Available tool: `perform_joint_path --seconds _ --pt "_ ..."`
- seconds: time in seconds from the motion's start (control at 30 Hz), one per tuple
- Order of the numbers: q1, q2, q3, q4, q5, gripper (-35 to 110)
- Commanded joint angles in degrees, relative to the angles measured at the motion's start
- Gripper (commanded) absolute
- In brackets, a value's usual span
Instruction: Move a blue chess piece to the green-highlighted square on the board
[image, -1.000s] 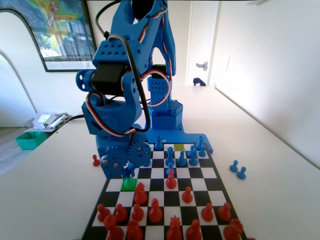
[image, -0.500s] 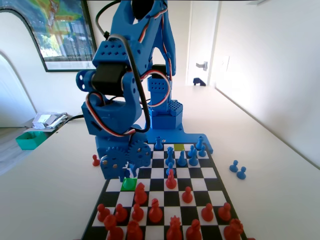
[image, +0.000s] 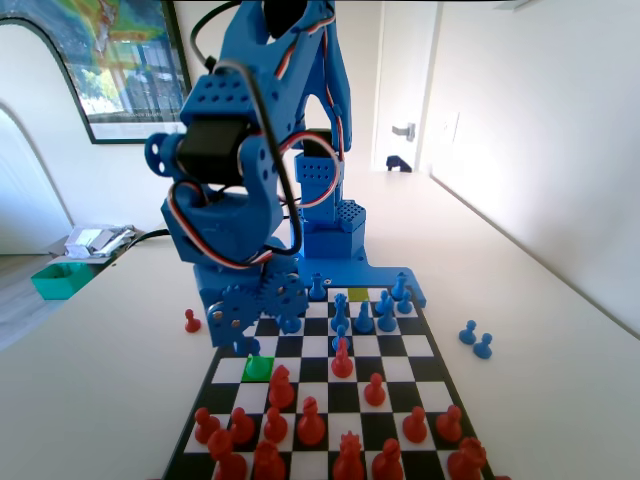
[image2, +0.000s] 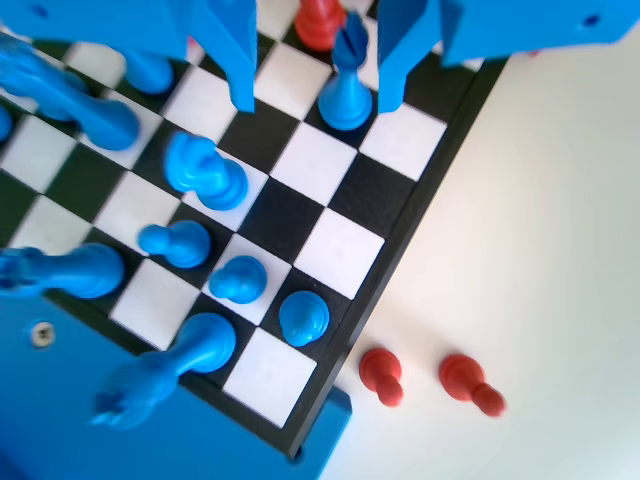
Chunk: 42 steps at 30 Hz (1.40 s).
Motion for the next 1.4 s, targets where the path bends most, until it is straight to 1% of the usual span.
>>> perform_joint_path --seconds 0.0,0.17,0.23,0.27,0.43,0.63,1.07,1.37 --pt "0.2 6.9 -5.1 4.9 -0.2 16" --pt "0.3 9.8 -7.1 9.2 -1.0 11" --pt "0.6 11.0 -8.1 11.1 -1.3 2" --pt "0.9 11.6 -8.5 12.0 -1.8 1" --pt "1.3 15.0 -10.7 15.3 0.1 1" --pt "1.1 23.6 -11.6 18.5 6.7 1" --pt "-2.4 48.1 -9.1 26.5 28.7 1" --pt "-4.6 63.7 -4.2 34.5 31.5 1"
